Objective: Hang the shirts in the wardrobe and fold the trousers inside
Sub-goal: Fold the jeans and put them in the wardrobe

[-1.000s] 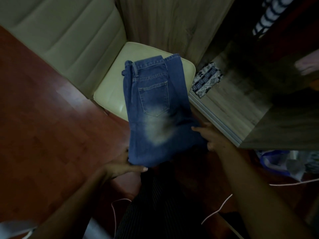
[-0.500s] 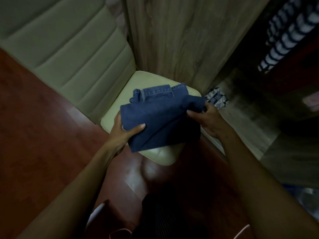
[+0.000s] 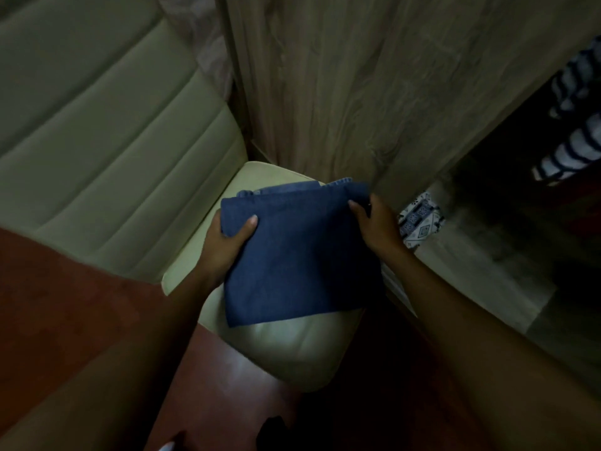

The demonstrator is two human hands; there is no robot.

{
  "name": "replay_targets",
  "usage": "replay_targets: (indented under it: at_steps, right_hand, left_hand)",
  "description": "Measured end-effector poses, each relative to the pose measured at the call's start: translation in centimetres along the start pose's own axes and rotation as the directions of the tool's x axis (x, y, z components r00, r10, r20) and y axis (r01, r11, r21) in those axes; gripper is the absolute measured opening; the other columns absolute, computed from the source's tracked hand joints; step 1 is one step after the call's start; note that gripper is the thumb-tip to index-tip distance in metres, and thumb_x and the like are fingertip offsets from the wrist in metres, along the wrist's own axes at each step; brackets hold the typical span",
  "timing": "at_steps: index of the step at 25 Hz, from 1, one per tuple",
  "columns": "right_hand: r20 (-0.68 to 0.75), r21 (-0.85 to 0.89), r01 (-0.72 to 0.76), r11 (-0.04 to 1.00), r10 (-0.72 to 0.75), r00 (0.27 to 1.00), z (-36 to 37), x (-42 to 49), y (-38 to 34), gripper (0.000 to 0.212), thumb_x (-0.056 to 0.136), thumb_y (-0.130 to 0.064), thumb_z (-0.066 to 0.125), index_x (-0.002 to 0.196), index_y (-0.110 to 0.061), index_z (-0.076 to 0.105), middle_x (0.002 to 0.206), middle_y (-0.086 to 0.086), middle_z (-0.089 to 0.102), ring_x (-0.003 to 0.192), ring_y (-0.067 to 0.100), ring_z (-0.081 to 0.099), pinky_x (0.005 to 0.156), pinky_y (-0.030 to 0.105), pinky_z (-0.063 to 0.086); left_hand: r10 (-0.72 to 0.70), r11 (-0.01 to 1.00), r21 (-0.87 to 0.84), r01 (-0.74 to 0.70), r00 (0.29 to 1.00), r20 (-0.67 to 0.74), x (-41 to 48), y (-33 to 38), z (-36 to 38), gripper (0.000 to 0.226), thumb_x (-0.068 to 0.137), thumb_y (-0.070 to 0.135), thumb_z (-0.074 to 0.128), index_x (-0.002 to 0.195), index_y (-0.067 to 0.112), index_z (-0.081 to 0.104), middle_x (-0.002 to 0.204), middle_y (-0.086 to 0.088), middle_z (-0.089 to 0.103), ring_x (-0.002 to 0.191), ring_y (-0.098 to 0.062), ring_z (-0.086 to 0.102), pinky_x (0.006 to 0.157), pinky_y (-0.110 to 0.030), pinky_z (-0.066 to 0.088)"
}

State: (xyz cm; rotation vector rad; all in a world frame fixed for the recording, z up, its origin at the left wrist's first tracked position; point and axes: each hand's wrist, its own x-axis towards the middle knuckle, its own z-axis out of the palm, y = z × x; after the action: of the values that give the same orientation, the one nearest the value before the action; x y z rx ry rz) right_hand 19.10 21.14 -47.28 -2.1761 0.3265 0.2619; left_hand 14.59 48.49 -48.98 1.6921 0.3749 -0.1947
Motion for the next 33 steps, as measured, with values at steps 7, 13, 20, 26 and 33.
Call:
replay_targets:
  at_steps: [7,13,20,26,33]
  right_hand:
    - [-0.028,0.098,-0.002,0.995,0.004,1.000,1.9,4.7,0.1,0.036,0.098,-0.038,0.041,0.121,-0.011,0.048,0.118,0.012,0.061,0.108,0.027,0.057,0.086,0.030,0.040]
    - [-0.085,0.024,0.011,1.000,-0.009,0.996,2.7,6.1,-0.1,0.034,0.100,-0.039,0.037,0.116,-0.012,0.048,0.085,-0.006,0.054,0.072,0.008,0.053,0.053,0.016,0.034]
    - [-0.015,-0.144,-0.137,0.980,0.136,0.991,2.6,9.7,-0.8,0.047,0.099,-0.046,0.030,0.129,-0.011,0.038,0.118,0.015,0.057,0.100,0.028,0.059,0.076,0.039,0.047]
    - [-0.013,-0.067,-0.221,0.973,0.220,0.975,1.1,6.1,1.6,0.071,0.087,-0.048,0.058,0.141,-0.014,0.028,0.145,0.016,0.033,0.129,0.035,0.035,0.095,0.044,0.038]
    - [0.447,0.317,-0.518,0.794,0.357,0.820,0.3,4.0,2.5,0.063,0.064,-0.042,0.081,0.113,-0.006,0.061,0.114,0.007,0.067,0.100,0.023,0.063,0.087,0.034,0.050]
  left_hand:
    - [-0.055,0.947,0.319,0.043,0.998,0.028,5.7,-1.9,-0.2,0.100,0.053,0.063,0.081,0.136,0.046,0.029,0.142,0.008,0.038,0.132,-0.014,0.037,0.109,-0.046,0.034]
    - [0.084,0.890,0.454,-0.044,0.994,-0.068,7.3,-1.4,1.2,0.079,0.075,0.069,0.054,0.140,0.031,0.030,0.138,-0.002,0.049,0.122,-0.024,0.051,0.101,-0.048,0.043]
    - [-0.077,0.907,0.386,0.167,0.968,-0.238,10.3,0.0,2.8,0.062,0.086,0.057,0.056,0.118,0.013,0.026,0.117,-0.010,0.059,0.101,-0.033,0.061,0.088,-0.044,0.047]
    - [-0.396,0.906,0.075,0.416,0.898,-0.194,8.4,-1.9,1.4,0.105,0.041,0.080,0.075,0.113,0.006,0.053,0.109,-0.006,0.066,0.094,-0.020,0.068,0.084,-0.040,0.056]
    - [-0.489,0.869,-0.033,0.494,0.866,0.106,5.5,-1.3,2.1,0.080,0.052,0.052,0.087,0.116,0.013,0.058,0.110,-0.006,0.070,0.098,-0.023,0.068,0.079,-0.037,0.055]
